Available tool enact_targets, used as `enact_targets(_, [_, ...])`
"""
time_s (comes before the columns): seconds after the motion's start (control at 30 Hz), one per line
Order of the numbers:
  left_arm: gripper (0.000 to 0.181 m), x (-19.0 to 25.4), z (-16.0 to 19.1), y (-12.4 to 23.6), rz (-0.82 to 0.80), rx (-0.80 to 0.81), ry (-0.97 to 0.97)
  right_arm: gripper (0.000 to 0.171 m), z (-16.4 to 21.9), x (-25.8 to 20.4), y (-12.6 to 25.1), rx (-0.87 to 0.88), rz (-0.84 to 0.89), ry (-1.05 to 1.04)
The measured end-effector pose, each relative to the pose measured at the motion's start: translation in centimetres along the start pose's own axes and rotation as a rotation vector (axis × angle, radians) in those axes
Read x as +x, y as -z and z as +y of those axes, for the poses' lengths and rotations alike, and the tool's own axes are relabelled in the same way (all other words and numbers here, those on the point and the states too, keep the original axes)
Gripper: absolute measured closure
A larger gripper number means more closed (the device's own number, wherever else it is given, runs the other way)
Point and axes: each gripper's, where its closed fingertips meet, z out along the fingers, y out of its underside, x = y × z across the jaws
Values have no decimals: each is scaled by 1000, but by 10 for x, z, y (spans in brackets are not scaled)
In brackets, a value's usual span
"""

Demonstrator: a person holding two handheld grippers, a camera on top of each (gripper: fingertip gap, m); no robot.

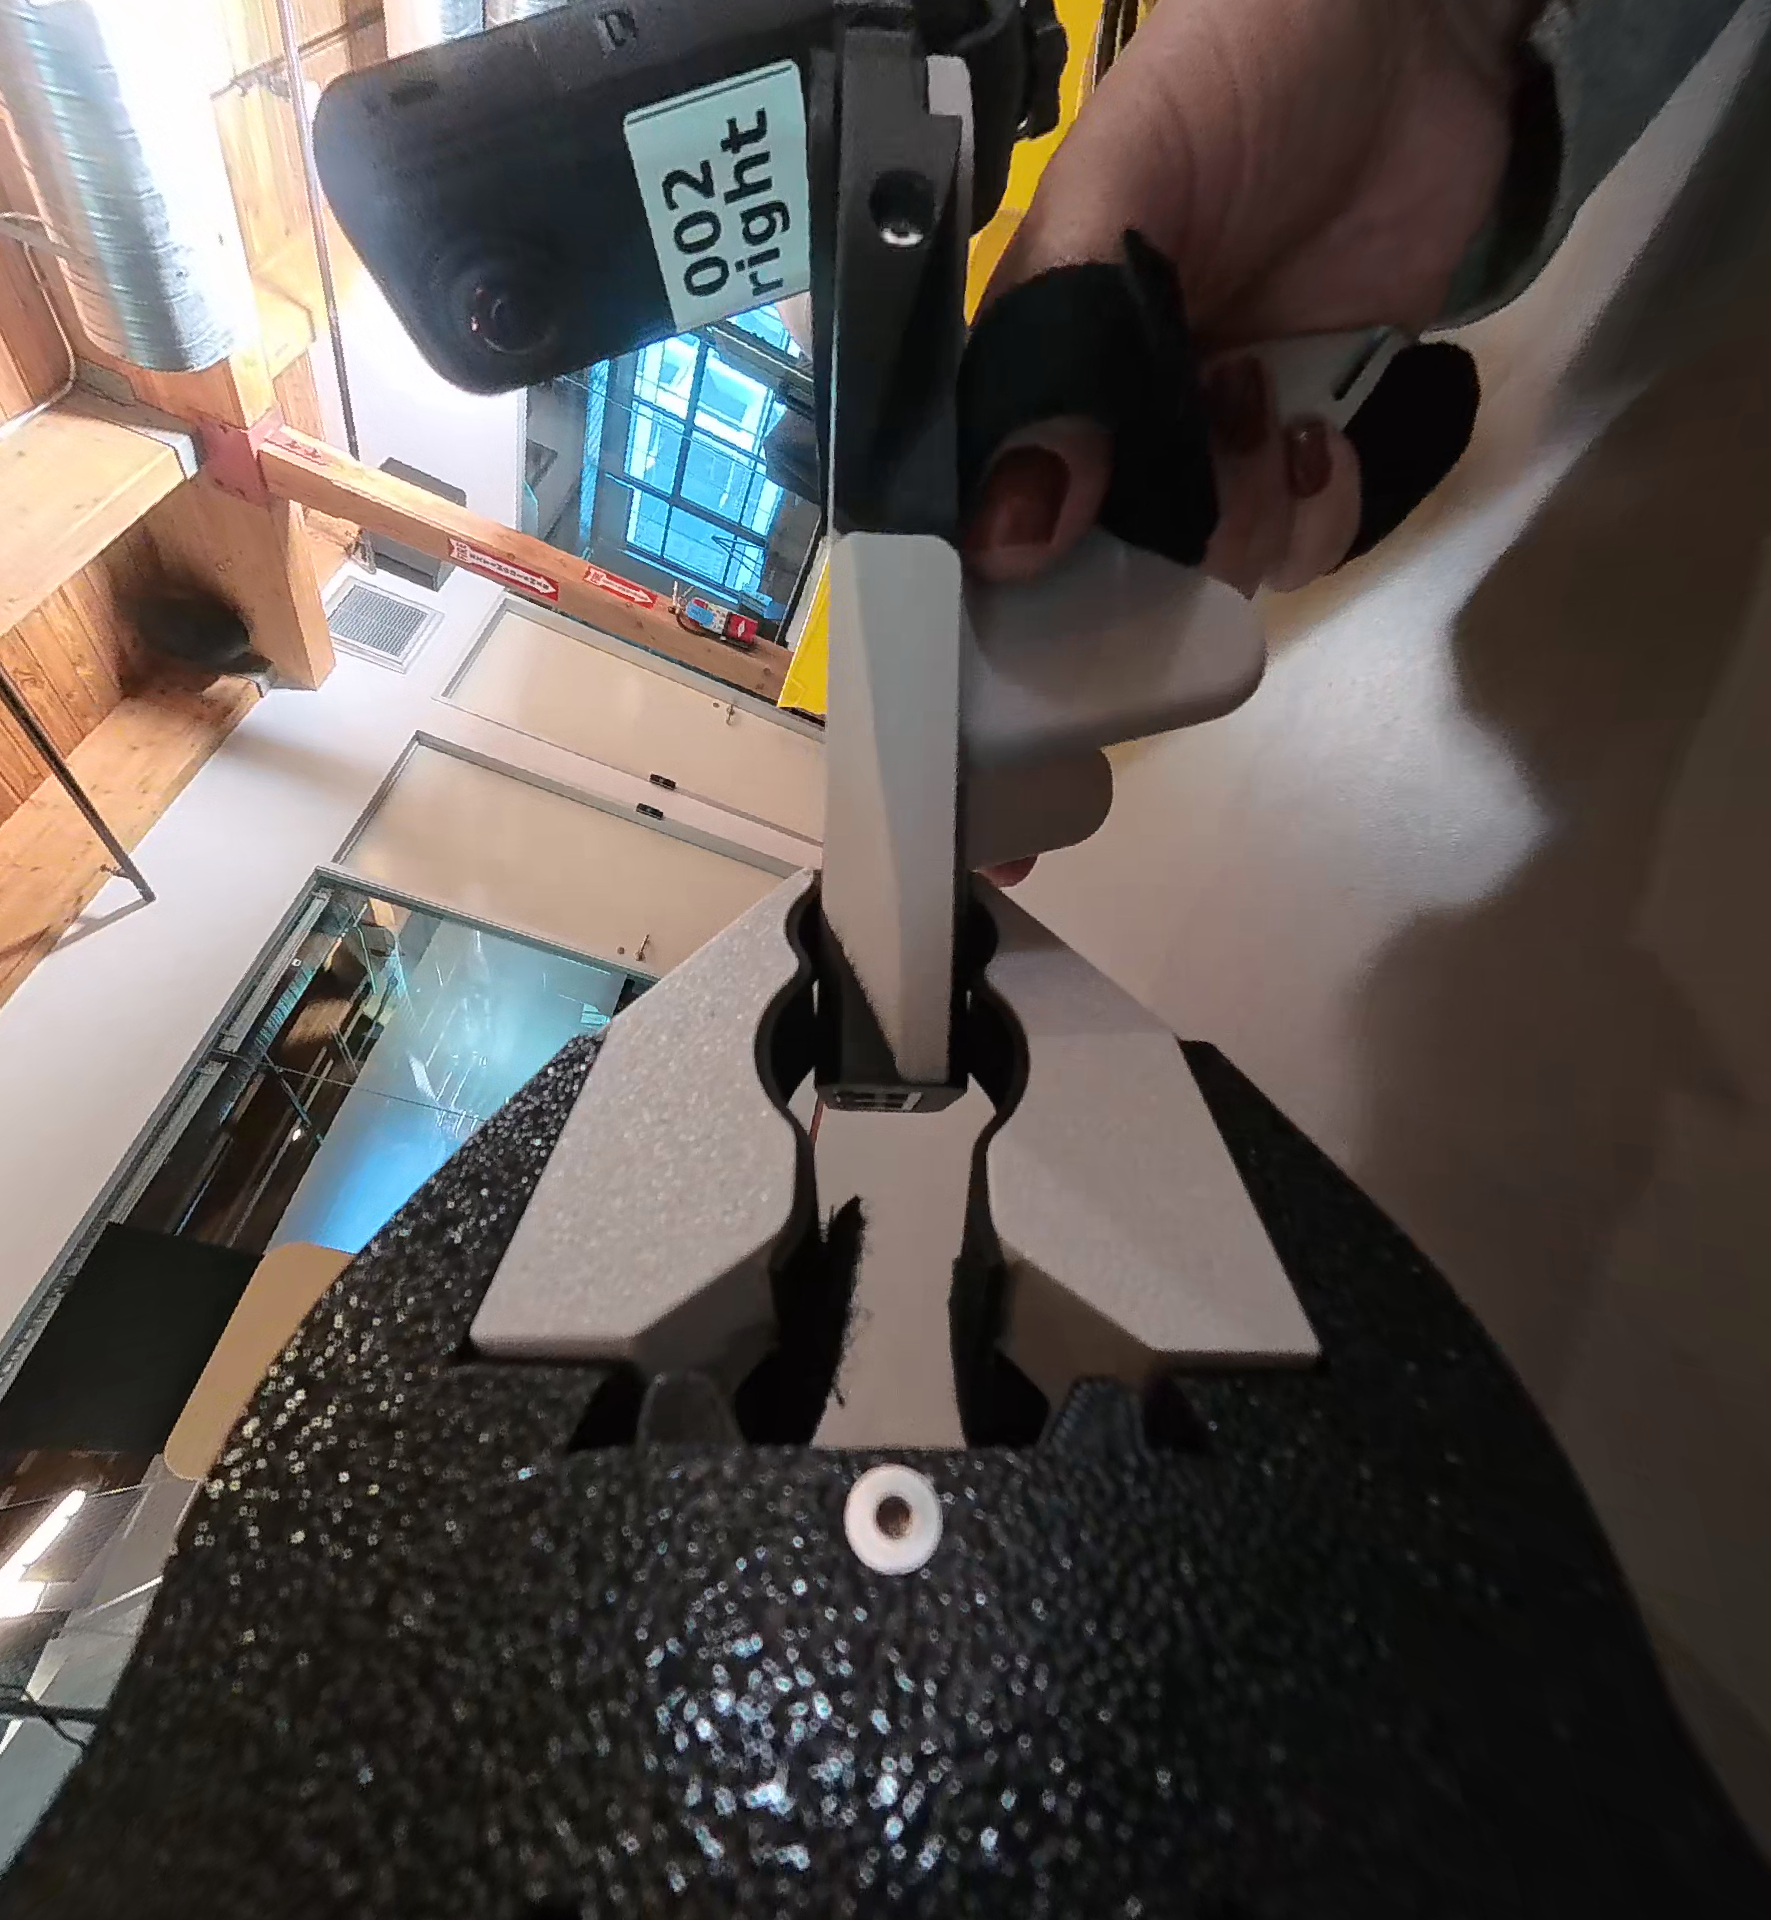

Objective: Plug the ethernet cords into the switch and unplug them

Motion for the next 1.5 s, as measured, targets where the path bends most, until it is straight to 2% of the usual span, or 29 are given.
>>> enact_targets(0.3, [159, 1, -2, -1, 1, 17, -2, 106, 2, 0, 2, -9, 13, 28])
enact_targets(0.33, [153, -1, -3, 0, -12, 29, 6, 106, 1, 2, 4, -6, 29, 46])
enact_targets(0.43, [134, -14, -2, 2, -72, 43, 58, 106, -5, 11, 13, 20, 100, 103])
enact_targets(0.6, [133, -30, 15, 5, -122, 15, 209, 106, -25, 36, 43, 94, 337, 283])
enact_targets(0.73, [149, -49, 40, 10, -192, -36, 395, 106, -46, 50, 75, 152, 555, 423])
enact_targets(0.83, [181, -54, 54, 14, -183, -38, 557, 106, -59, 64, 103, 170, 756, 508])
enact_targets(0.97, [181, -61, 70, 18, -190, -29, 741, 106, -68, 75, 130, 173, 890, 546])
enact_targets(1.07, [181, -63, 77, 20, -195, -29, 808, 107, -81, 82, 159, 161, 960, 601])
enact_targets(1.2, [181, -62, 79, 21, -184, -29, 817, 106, -97, 112, 219, 12, 1004, 644])
enact_targets(1.33, [181, -56, 78, 17, -152, -31, 807, 106, -93, 172, 269, -297, 961, 580])
enact_targets(1.5, [181, -51, 75, 15, -118, -28, 781, 106, -52, 230, 272, -744, 687, 533])
